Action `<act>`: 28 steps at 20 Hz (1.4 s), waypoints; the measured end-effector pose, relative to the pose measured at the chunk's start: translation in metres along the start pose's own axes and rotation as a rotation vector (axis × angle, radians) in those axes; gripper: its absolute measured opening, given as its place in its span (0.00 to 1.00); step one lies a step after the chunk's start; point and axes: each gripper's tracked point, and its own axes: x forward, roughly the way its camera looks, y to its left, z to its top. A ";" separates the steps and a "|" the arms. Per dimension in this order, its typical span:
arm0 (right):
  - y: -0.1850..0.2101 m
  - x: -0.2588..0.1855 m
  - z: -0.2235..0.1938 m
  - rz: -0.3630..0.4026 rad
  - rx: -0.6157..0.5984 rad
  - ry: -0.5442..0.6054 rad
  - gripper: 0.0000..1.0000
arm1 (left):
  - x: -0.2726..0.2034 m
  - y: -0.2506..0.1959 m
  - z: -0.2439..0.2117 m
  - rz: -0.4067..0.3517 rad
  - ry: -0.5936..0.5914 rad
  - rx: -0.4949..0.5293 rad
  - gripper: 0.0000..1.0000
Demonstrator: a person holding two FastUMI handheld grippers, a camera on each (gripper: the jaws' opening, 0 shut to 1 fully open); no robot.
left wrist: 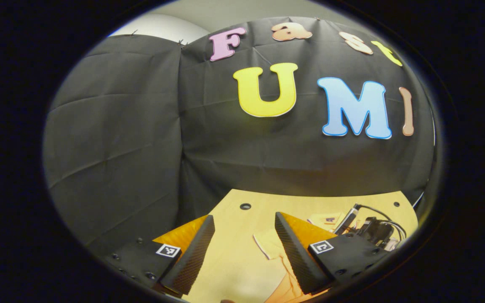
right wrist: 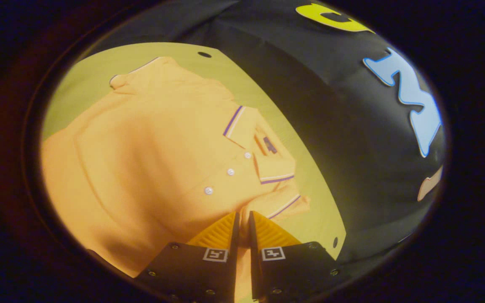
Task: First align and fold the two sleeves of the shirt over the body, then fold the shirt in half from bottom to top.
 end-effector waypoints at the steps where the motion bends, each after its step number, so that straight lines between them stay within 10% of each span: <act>1: -0.002 -0.004 0.005 -0.005 -0.012 -0.013 0.18 | -0.001 0.003 -0.003 0.002 0.004 -0.002 0.95; 8: -0.016 -0.006 0.000 0.001 0.086 -0.003 0.37 | 0.004 0.005 -0.012 -0.011 0.023 -0.011 0.96; 11: -0.032 -0.011 0.000 -0.029 0.124 -0.015 0.60 | 0.008 0.002 -0.015 -0.023 0.029 -0.004 0.96; 28: -0.075 -0.094 0.030 -0.094 0.328 -0.183 0.56 | 0.084 -0.036 -0.089 -0.150 0.143 0.050 0.96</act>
